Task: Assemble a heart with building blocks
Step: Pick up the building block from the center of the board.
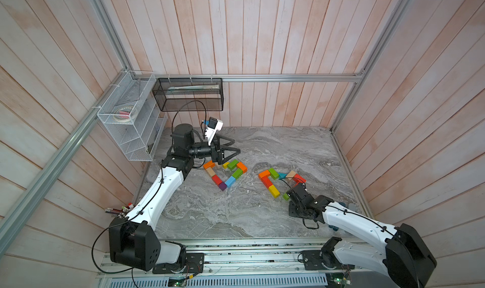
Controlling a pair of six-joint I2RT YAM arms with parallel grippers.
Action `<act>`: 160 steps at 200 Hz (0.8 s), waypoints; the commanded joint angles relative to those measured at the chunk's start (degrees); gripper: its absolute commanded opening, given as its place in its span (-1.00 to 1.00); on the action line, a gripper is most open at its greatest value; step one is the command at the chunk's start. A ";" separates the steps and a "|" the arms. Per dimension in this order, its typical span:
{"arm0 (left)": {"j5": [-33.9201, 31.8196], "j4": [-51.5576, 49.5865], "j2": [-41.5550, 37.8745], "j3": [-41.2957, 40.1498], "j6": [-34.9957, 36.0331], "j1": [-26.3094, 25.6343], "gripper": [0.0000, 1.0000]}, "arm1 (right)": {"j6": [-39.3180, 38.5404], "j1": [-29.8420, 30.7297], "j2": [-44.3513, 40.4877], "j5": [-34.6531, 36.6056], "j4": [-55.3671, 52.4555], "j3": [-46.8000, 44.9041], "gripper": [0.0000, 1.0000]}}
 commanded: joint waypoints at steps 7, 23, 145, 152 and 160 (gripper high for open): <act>1.35 1.04 -0.40 -0.70 -0.17 -0.19 1.00 | -0.96 0.28 2.00 2.36 -1.01 2.37 -0.21; 1.43 1.03 -0.33 -0.71 -0.28 -0.30 0.99 | -2.78 0.26 2.77 1.16 0.50 2.85 -0.24; 1.59 1.33 -0.23 -0.68 -0.52 -0.34 1.00 | -11.11 8.77 9.53 -1.59 3.98 6.37 -0.61; 1.65 1.37 -0.23 -0.71 -0.56 -0.34 1.00 | -11.95 9.42 10.20 -1.85 4.43 6.82 -0.61; 1.71 1.35 -0.17 -0.72 -0.54 -0.36 1.00 | -12.89 9.90 11.06 -2.05 4.71 7.36 -0.61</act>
